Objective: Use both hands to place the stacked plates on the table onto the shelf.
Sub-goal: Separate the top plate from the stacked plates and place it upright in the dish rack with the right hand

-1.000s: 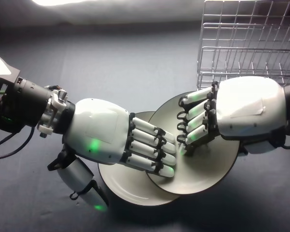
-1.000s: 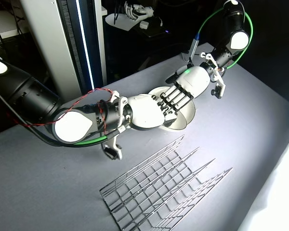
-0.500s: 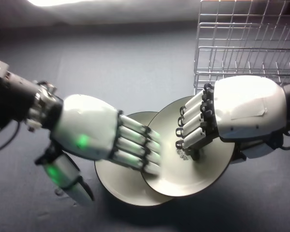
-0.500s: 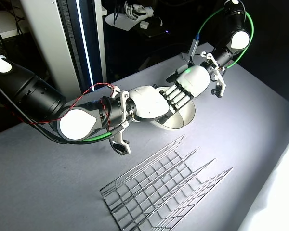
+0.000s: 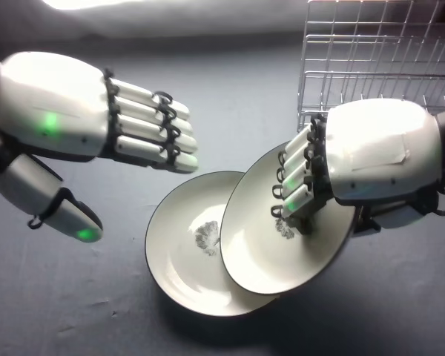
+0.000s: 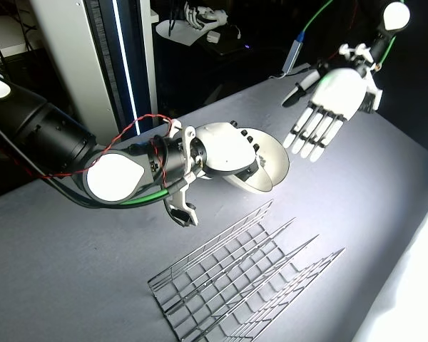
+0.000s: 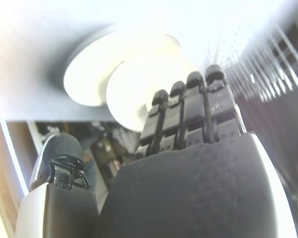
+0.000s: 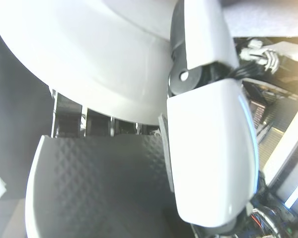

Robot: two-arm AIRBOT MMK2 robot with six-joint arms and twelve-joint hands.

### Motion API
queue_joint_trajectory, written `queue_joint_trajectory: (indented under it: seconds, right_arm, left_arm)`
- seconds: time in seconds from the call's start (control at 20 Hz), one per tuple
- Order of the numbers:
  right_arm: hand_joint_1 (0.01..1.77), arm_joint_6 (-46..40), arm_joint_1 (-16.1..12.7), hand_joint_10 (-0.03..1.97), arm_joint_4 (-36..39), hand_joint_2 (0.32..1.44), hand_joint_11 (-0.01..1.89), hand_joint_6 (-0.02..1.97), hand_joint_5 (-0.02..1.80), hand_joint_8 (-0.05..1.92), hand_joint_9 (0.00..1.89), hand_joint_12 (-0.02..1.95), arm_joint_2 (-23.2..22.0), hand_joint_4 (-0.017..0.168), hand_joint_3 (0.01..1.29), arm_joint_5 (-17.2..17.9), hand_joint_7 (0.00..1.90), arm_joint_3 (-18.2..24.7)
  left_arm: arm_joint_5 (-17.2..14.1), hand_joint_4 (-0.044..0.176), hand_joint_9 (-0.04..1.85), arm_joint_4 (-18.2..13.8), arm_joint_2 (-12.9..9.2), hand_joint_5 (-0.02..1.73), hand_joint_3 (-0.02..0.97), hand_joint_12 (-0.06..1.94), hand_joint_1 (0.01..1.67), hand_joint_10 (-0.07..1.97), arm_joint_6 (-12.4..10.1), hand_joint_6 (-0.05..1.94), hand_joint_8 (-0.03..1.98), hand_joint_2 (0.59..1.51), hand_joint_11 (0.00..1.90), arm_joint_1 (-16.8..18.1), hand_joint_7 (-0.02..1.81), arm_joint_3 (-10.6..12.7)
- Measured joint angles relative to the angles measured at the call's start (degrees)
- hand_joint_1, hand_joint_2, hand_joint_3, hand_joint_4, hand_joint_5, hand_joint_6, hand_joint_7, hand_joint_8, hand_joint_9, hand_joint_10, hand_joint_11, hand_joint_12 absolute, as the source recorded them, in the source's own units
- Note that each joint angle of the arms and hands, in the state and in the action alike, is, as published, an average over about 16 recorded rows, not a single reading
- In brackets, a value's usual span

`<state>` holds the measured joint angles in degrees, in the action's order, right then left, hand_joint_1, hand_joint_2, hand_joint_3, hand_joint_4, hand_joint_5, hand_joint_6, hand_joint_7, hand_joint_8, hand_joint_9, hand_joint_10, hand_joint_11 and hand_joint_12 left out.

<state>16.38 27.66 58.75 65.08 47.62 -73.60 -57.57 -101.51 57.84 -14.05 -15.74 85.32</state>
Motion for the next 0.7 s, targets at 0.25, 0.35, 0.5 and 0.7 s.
queue_joint_trajectory:
  seconds: [0.25,0.35,0.5,0.7]
  right_arm:
    - [1.32,-0.41,-2.97,1.21,-1.28,0.98,0.79,0.92,0.88,0.91,0.87,1.41,-1.68,0.003,0.01,-1.58,0.91,3.07]
    - [1.33,-0.61,-4.25,1.22,-2.50,0.99,0.79,0.94,0.90,0.92,0.89,1.40,-2.41,0.001,0.01,-2.62,0.93,4.35]
    - [1.34,-0.91,-6.17,1.22,-5.25,1.00,0.79,0.97,0.92,0.94,0.90,1.39,-3.47,-0.002,0.01,-4.43,0.96,6.08]
    - [1.35,-1.29,-8.78,1.22,-10.51,1.00,0.80,1.01,0.93,0.95,0.91,1.39,-4.70,-0.002,0.01,-7.53,0.97,7.92]
  left_arm:
    - [-0.10,0.000,0.02,1.15,-4.57,0.01,0.021,-0.01,0.01,0.01,-2.38,0.01,0.01,1.189,0.02,2.50,0.02,-2.06]
    - [-0.11,0.000,0.02,1.52,-5.88,0.02,0.021,-0.01,0.01,0.01,-2.93,0.01,0.01,1.189,0.02,2.93,0.02,-2.60]
    - [0.19,0.000,0.02,2.37,-7.35,0.02,0.021,-0.01,0.01,0.01,-3.42,0.01,0.01,1.189,0.02,3.18,0.02,-3.01]
    - [0.78,0.000,0.02,3.49,-8.33,0.02,0.021,0.00,0.01,0.01,-2.97,0.01,0.01,1.189,0.02,3.24,0.02,-3.20]
